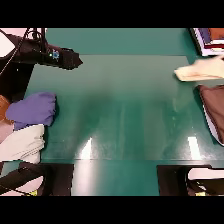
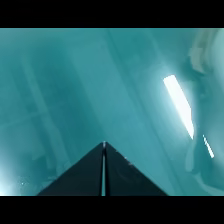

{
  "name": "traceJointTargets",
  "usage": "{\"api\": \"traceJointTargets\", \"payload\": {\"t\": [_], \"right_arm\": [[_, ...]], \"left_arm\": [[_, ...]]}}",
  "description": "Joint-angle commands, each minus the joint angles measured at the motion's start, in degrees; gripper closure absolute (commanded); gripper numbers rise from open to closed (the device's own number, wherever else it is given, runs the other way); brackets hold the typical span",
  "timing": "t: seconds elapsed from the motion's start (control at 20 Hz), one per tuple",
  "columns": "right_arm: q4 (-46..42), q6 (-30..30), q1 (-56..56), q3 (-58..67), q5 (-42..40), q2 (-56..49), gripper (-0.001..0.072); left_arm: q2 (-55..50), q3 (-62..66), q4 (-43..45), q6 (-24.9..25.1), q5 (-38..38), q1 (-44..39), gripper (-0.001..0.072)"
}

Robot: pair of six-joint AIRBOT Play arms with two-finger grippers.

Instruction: Fold the shirts.

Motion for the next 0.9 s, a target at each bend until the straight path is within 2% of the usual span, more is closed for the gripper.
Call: {"api": "traceJointTargets", "payload": {"t": [0.0,0.35,0.65,0.85], "right_arm": [[-0.4,1.3,-8.5,0.0,-0.4,0.7,0.0694],[-0.2,1.2,-8.6,0.1,-0.2,4.1,0.0694],[-1.1,1.2,-11.6,0.0,7.1,9.1,0.0694],[-11.3,2.9,-12.1,-0.3,16.0,9.4,0.0693]], "left_arm": [[0.0,0.0,-0.1,-0.1,0.7,-0.1,0.0679],[0.0,0.0,-0.1,-0.1,0.7,-0.1,0.0679],[0.0,0.0,0.0,0.0,0.3,-0.1,0.0679],[0.0,0.0,0.0,0.0,0.3,-0.1,0.0679]]}}
